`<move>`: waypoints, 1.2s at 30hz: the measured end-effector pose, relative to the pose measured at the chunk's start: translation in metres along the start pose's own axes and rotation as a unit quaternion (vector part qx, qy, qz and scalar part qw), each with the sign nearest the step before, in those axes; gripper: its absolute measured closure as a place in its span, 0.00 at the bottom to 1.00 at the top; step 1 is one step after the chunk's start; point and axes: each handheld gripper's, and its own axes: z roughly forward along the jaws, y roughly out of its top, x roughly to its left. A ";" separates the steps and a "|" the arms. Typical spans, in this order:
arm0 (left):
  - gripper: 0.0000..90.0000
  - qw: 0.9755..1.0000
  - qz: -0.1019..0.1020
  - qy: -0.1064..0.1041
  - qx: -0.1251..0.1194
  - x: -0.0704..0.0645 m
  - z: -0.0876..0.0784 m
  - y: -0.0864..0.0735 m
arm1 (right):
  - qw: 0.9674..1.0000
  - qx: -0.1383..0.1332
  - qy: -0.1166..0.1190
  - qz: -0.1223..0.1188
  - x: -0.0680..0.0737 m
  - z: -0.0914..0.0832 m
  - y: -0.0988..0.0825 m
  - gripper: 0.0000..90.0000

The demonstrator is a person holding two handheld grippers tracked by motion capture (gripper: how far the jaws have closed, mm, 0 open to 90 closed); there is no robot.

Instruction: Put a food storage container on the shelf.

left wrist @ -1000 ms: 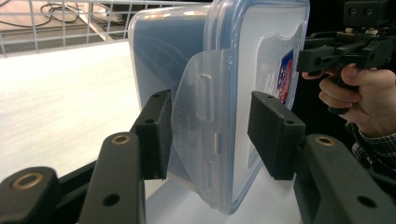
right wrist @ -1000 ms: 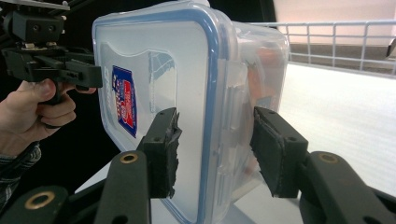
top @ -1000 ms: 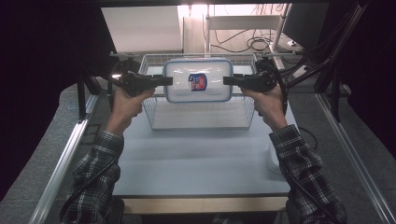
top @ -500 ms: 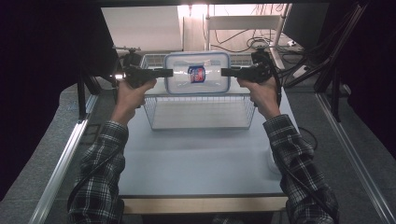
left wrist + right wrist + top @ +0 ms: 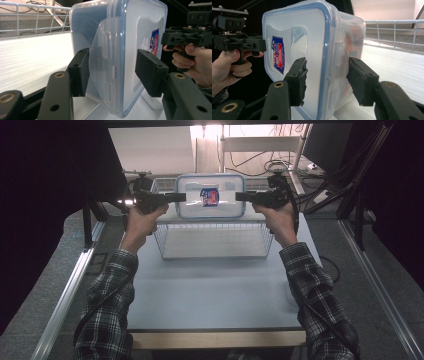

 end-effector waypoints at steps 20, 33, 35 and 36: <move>0.38 0.999 -0.009 0.040 0.011 0.007 0.007 0.003 | 0.997 0.022 -0.069 -0.015 0.004 0.010 -0.002 0.64; 0.43 0.997 -0.015 0.073 0.006 0.008 0.016 0.011 | 0.996 0.017 -0.086 -0.009 0.010 0.014 0.006 0.65; 0.44 0.997 -0.019 0.072 0.005 0.009 0.018 0.012 | 0.996 0.016 -0.087 -0.010 0.010 0.012 0.007 0.66; 0.43 0.997 -0.022 0.069 0.003 0.010 0.020 0.012 | 0.996 0.017 -0.088 -0.013 0.010 0.011 0.008 0.67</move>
